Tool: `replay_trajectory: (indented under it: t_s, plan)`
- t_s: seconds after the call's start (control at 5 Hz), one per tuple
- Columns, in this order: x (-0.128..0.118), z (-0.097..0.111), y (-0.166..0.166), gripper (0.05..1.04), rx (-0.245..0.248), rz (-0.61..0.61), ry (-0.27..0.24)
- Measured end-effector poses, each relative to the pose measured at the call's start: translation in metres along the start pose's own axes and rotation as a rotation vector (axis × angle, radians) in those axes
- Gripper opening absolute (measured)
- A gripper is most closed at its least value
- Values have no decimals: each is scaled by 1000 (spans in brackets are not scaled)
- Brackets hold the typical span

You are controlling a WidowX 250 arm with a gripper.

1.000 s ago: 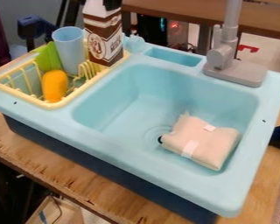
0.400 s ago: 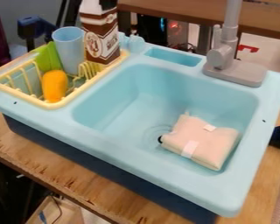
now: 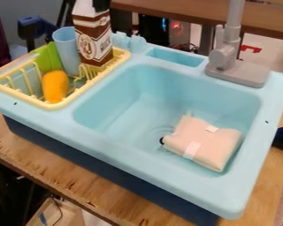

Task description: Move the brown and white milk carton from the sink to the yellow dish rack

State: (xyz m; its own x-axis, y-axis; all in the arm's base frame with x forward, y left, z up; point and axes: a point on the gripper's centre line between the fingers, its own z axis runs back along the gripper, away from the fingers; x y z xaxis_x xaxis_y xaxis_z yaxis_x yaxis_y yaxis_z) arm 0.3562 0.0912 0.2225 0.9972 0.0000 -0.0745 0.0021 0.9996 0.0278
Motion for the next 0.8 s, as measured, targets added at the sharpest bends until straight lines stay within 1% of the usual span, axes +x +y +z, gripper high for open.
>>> replay_trajectory:
  t_s: [0.4,0.6,0.8]
  plan:
    - [1,-23,-3,802,-19,-20,30]
    - [1,-29,-4,802,-28,-24,35]
    - [2,-30,-7,802,-48,-49,-24]
